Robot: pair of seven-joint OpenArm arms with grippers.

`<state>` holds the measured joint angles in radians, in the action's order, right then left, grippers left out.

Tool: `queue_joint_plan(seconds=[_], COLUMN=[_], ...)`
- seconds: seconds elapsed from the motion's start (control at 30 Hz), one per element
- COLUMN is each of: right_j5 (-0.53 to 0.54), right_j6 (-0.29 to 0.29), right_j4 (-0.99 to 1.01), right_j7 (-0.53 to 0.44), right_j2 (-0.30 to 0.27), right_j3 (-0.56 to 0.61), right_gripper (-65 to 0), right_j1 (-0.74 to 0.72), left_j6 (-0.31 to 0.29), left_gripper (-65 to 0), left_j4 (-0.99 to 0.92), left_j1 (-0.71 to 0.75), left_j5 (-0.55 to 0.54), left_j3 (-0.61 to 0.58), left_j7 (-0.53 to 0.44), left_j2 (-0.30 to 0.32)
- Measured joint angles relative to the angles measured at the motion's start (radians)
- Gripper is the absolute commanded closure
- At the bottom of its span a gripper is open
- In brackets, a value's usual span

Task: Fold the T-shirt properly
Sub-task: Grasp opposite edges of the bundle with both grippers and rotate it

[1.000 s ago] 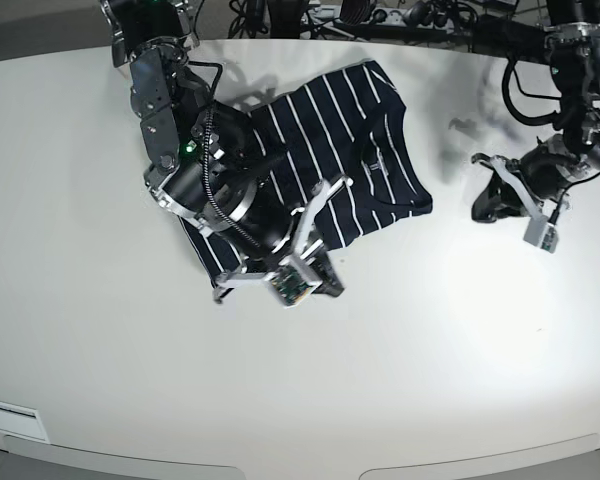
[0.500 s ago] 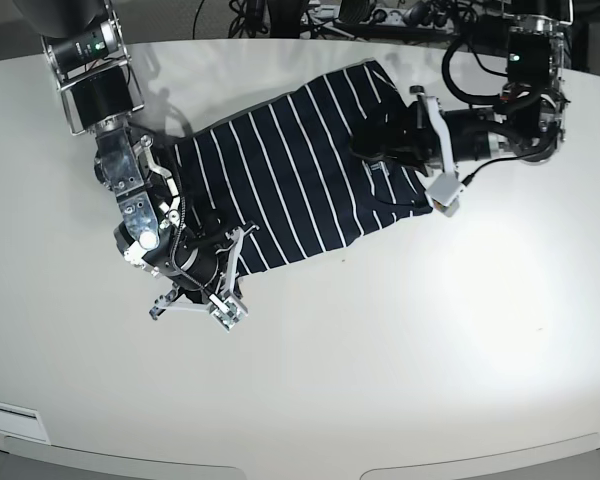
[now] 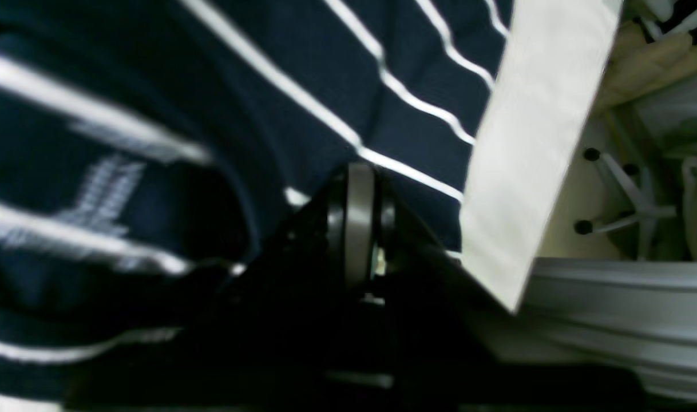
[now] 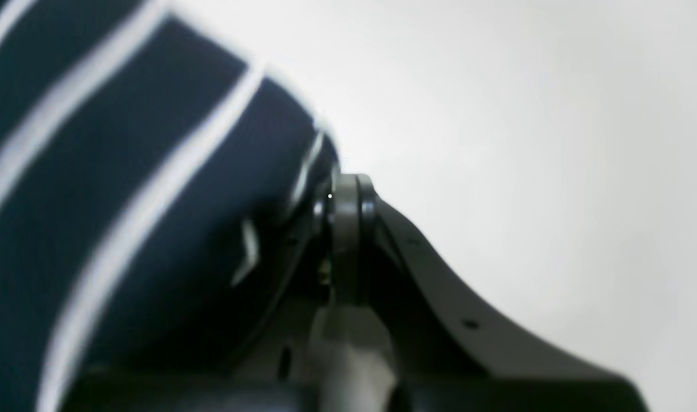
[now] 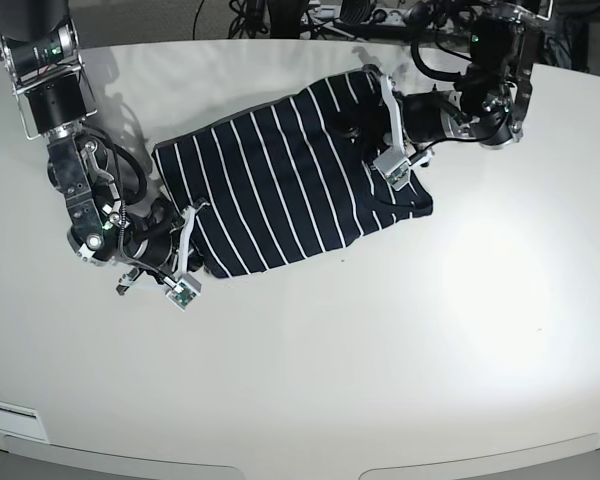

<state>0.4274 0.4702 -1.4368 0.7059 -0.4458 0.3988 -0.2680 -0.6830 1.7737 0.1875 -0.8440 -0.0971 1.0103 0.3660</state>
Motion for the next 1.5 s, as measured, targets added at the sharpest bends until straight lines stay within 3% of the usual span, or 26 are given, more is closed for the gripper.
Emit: queue_joint_plan(seconds=[0.23, 0.47, 0.6, 0.77, 0.87, 0.97, 1.2, 1.3, 1.5], right_j5=[0.0, -0.081, -0.126, -0.209, -0.169, -0.132, -0.139, -0.138, -0.134], right_j6=[-0.085, -0.189, -0.197, -0.191, -0.182, -0.123, -0.016, 0.034, -0.01], right_j4=[-0.021, -0.223, -0.334, -0.348, -0.348, -0.339, -0.109, -0.071, -0.071], right_j7=[-0.027, -0.006, -0.038, -0.071, -0.076, -0.098, -0.135, -0.138, -0.094], right_j2=[-0.024, -0.024, -0.019, 0.011, 0.011, 0.014, 0.123, 0.14, 0.127], right_j3=[-0.016, -0.014, -0.013, -0.012, -0.013, -0.014, -0.012, -0.011, -0.011], right_gripper=[0.0, 0.0, 0.0, 0.0, 0.0, 0.0, 0.0, 0.0, 0.0], right_j1=[0.083, 0.216, 0.21, 0.117, 0.053, 0.016, -0.005, 0.002, 0.039], left_j6=[-0.008, -0.036, -0.035, -0.034, -0.034, -0.033, -0.029, -0.029, -0.035], left_gripper=[0.0, 0.0, 0.0, 0.0, 0.0, 0.0, 0.0, 0.0, 0.0], left_j4=[-0.095, -0.199, -0.2, -0.203, -0.203, -0.203, -0.206, -0.206, -0.203], left_j1=[-0.068, -0.205, -0.237, -0.235, -0.235, -0.235, -0.234, -0.235, -0.235], left_j5=[-0.035, -0.065, -0.056, -0.053, -0.054, -0.066, -0.1, -0.099, -0.037], left_j3=[-0.023, -0.218, -0.264, -0.264, -0.264, -0.264, -0.264, -0.264, -0.264], left_j7=[-0.054, -0.092, -0.092, -0.106, -0.105, -0.105, -0.095, -0.095, -0.119], left_j2=[0.076, 0.143, 0.144, 0.142, 0.14, 0.14, 0.14, 0.14, 0.137])
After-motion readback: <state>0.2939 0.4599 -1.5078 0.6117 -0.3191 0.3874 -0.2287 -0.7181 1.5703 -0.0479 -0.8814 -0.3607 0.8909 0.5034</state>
